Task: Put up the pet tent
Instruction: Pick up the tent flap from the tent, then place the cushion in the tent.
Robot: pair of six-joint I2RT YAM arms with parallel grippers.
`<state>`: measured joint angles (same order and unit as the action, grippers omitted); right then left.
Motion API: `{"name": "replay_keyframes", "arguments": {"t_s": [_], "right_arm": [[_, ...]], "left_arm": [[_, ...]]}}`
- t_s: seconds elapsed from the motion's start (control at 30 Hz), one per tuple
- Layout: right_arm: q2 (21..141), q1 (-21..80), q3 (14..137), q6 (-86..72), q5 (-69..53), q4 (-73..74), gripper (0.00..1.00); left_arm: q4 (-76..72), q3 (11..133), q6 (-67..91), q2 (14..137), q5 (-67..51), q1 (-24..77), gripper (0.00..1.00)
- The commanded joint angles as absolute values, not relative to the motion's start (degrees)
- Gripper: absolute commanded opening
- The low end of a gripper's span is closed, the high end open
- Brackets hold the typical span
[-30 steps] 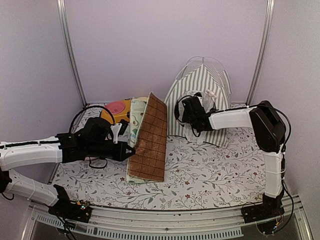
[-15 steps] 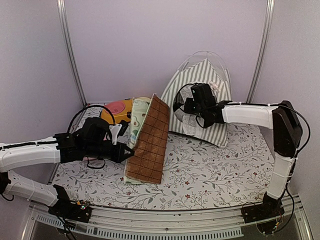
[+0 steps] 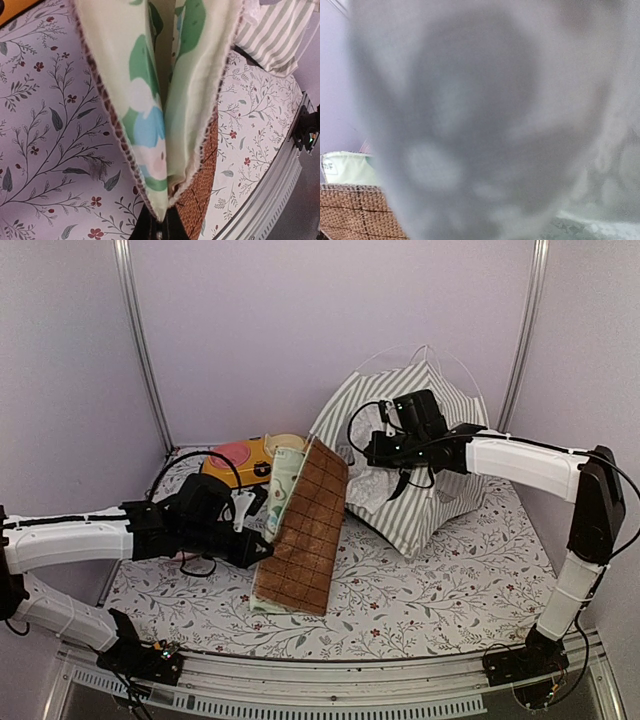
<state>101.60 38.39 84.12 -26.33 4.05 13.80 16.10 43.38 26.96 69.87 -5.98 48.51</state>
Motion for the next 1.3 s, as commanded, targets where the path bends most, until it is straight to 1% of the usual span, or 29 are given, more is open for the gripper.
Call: {"name": "replay_keyframes", "arguments": {"t_s": [0.0,0.27,0.4,0.5,0.8,1.0,1.27], "right_arm": [[99.7,37.3,86.3,-27.1,-7.4,14.8,0.00],[96.7,36.1,82.4,-31.2,-20.5,9.5,0.00],[95.1,33.0,77.0,-35.3,-32.5,1.1,0.00],[94.4,32.4,75.5,-37.9,-37.7,-1.6,0.00],[92.0,30.4,73.4,-39.6,-44.4,-4.0,0.00],[90.9,29.9,72.9,-40.6,-48.0,-4.6,0.00],[89.3,29.6,71.4,-44.0,-52.4,-6.3,0.00]], "left_arm": [[18.9,45.6,25.6,72.0,-6.0,48.0,0.00],[21.1,46.5,25.3,74.4,-5.1,48.1,0.00],[22.1,46.5,24.3,74.2,-4.8,48.0,0.00],[23.1,46.9,23.4,74.7,-4.4,48.1,0.00],[26.5,49.8,20.9,77.7,-2.2,48.2,0.00],[28.5,51.5,19.0,77.5,0.1,48.5,0.00],[31.1,54.4,15.7,80.3,4.2,51.5,0.00]]}}
